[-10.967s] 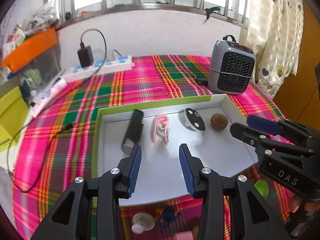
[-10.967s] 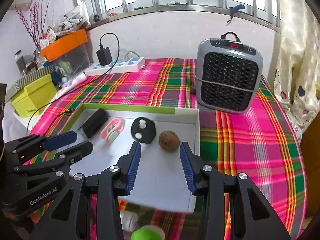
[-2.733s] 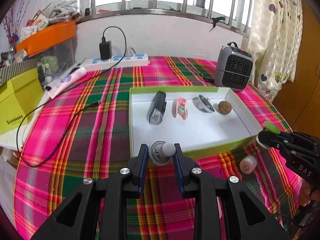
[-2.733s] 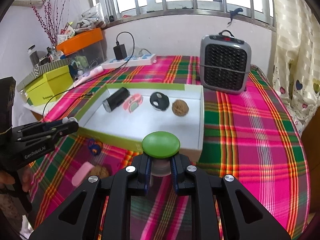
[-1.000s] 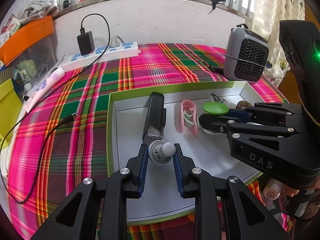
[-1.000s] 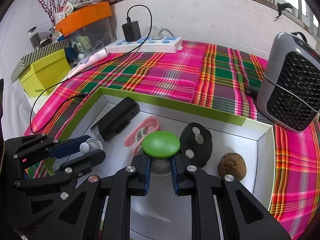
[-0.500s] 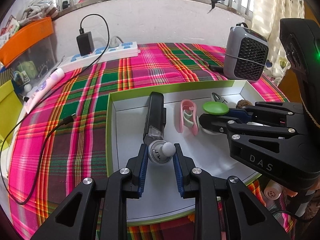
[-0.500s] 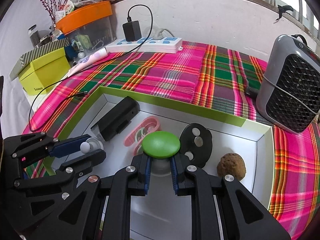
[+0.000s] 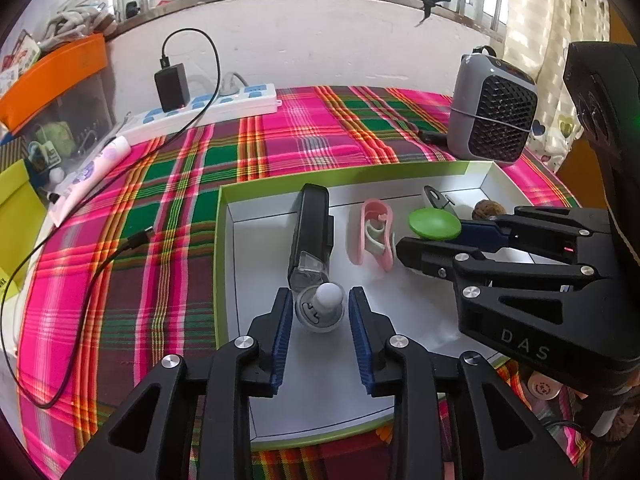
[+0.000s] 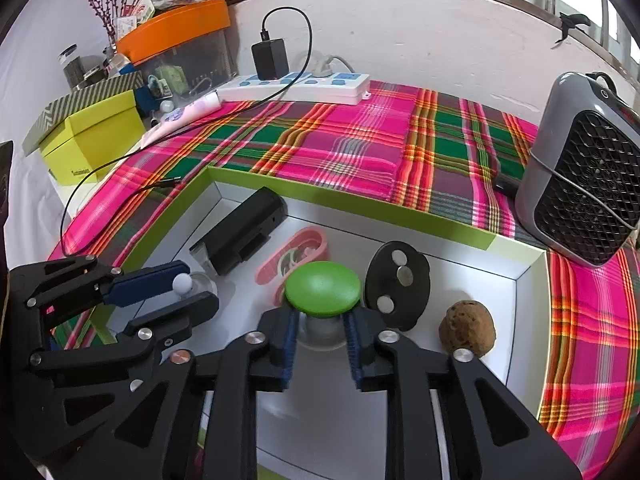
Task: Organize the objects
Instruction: 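Lower and open the left tool releasing the white knob while the right releases the green mushroom, then withdraw both tools from the box toward the remaining objects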
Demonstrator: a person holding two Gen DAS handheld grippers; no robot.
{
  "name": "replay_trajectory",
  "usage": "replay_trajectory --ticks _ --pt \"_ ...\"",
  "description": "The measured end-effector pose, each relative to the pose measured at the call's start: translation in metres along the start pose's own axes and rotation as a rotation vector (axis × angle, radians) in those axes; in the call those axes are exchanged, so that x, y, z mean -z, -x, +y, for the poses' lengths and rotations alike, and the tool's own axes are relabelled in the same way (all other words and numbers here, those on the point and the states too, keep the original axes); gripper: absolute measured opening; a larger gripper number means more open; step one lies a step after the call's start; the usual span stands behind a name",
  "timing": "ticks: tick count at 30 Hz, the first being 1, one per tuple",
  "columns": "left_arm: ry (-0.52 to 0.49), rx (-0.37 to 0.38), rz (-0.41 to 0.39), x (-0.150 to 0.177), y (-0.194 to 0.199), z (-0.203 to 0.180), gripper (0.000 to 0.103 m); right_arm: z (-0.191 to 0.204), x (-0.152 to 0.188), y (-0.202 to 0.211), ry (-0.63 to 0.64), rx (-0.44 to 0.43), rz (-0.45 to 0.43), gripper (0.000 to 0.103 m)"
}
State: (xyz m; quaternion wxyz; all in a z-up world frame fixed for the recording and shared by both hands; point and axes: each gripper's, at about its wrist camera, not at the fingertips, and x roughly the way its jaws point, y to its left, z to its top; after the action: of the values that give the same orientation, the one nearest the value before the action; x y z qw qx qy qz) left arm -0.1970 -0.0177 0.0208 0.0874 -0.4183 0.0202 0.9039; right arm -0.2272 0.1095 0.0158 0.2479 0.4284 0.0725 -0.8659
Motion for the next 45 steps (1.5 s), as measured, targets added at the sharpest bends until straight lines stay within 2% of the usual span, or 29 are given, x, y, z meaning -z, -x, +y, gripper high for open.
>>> replay_trajectory --ticks 9,11,13,29,45 --pt "-0.001 -0.002 0.0 0.001 0.004 0.0 0.029 -0.001 0.001 0.001 -0.009 -0.001 0.005 0.029" --pt "0.001 -0.004 -0.002 0.001 0.006 0.0 0.03 -0.001 0.003 0.002 -0.013 -0.007 0.006 0.038" --pt "0.003 -0.002 -0.006 0.001 0.008 0.0 0.031 0.0 0.003 0.003 -0.015 -0.004 0.004 0.041" --pt "0.032 -0.001 -0.022 0.009 0.024 0.006 0.034 0.004 0.009 0.015 -0.026 0.015 -0.01 0.041" --pt "0.043 -0.003 -0.059 0.02 0.053 0.003 0.038 0.012 0.024 0.047 -0.061 0.031 -0.066 0.041"
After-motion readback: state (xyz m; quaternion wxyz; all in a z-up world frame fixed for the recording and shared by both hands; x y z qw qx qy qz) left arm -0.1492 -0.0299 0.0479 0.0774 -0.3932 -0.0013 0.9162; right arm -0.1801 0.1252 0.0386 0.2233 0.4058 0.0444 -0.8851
